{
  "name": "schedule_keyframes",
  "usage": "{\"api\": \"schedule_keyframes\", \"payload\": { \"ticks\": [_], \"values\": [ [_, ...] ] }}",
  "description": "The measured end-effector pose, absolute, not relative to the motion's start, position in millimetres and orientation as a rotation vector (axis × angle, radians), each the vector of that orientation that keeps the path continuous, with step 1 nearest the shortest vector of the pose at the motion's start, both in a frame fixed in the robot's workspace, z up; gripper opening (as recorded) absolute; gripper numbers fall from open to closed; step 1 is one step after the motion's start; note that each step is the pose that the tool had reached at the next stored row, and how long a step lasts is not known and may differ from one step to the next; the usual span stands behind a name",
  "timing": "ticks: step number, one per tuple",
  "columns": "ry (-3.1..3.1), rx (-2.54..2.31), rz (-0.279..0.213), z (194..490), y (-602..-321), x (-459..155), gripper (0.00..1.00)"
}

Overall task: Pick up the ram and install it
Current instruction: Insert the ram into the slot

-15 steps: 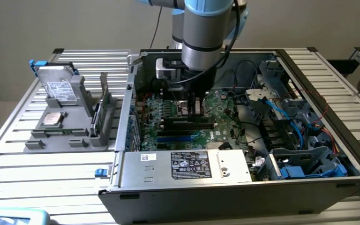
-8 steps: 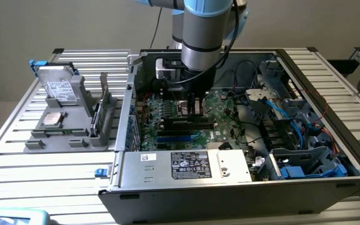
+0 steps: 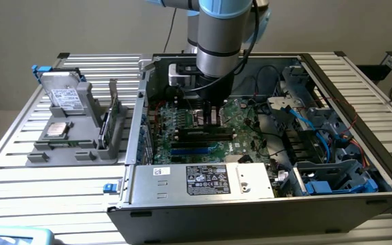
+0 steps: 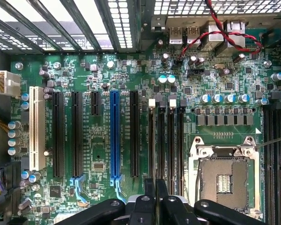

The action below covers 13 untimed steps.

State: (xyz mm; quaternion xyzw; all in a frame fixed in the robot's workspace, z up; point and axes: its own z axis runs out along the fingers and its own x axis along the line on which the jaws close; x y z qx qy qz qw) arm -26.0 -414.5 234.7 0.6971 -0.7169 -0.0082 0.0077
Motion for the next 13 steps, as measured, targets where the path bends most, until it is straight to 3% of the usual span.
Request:
{"api": "schedule_keyframes", "payload": {
  "ticks": [13],
  "values": [
    [-2.227, 2.175, -0.047, 234.4, -416.3, -22.0, 0.13]
  ]
}}
